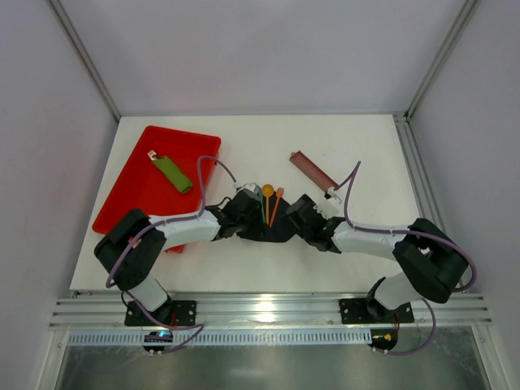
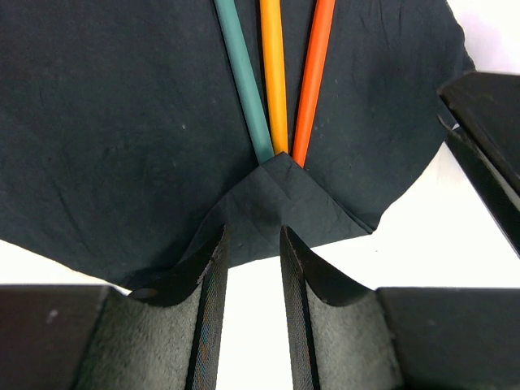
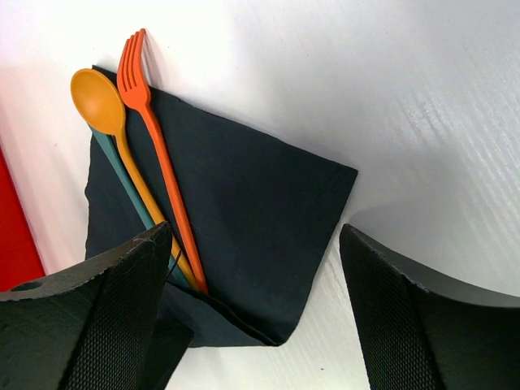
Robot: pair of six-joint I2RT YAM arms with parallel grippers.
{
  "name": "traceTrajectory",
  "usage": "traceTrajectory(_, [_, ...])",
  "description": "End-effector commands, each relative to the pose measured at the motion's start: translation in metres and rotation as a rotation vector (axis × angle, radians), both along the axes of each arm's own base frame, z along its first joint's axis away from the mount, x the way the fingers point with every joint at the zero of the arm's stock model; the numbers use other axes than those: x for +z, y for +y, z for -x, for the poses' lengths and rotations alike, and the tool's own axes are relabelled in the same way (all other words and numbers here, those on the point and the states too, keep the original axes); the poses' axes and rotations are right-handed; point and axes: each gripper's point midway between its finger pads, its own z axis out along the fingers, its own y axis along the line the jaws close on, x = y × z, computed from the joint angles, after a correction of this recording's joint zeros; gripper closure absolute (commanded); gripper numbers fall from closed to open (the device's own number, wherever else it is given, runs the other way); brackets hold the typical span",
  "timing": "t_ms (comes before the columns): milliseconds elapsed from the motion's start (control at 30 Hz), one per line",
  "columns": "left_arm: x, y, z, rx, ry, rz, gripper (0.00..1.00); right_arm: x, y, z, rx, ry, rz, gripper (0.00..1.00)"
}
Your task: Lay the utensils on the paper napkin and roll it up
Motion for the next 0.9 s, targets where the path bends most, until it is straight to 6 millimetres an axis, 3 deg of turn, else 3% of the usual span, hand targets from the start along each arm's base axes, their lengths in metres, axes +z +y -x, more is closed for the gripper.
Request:
traceTrajectory(0, [0.006,-0.004,-0.007,-0.003,-0.024,0.019,0.69,-0.014,-0.009,0.007,-0.069,0.103,0.044,0.15])
traceTrajectory(400, [0.0,0.0,-0.003,-0.001,-0.014,0.014,0.69,-0.023,0.012,0.003,-0.037,0.112,-0.031,0.16])
traceTrajectory(433, [0.0,0.0,-0.003,-0.002,-0.014,0.016,0.69,-0.012,0.025,-0.009,0.007,0.033,-0.08,0.15])
traceTrajectory(467, [-0.001,0.0,-0.003,-0.002,-0.013,0.015,0.69,-0.02,0.022,-0.004,0.032,0.023,-0.08,0.15])
traceTrajectory(533, [-0.002,0.001,-0.003,0.001,-0.013,0.013,0.69,-0.007,0.033,-0.013,0.099,-0.078,-0.112,0.15])
traceTrajectory(600, [-0.003,0.002,-0.002,0.001,-0.009,0.014,0.69,-0.008,0.033,-0.012,0.137,-0.098,-0.103,0.15])
traceTrajectory(867, [-0.002,0.001,-0.003,0.007,-0.009,0.023,0.69,0.02,0.055,-0.016,0.321,-0.308,-0.152,0.16])
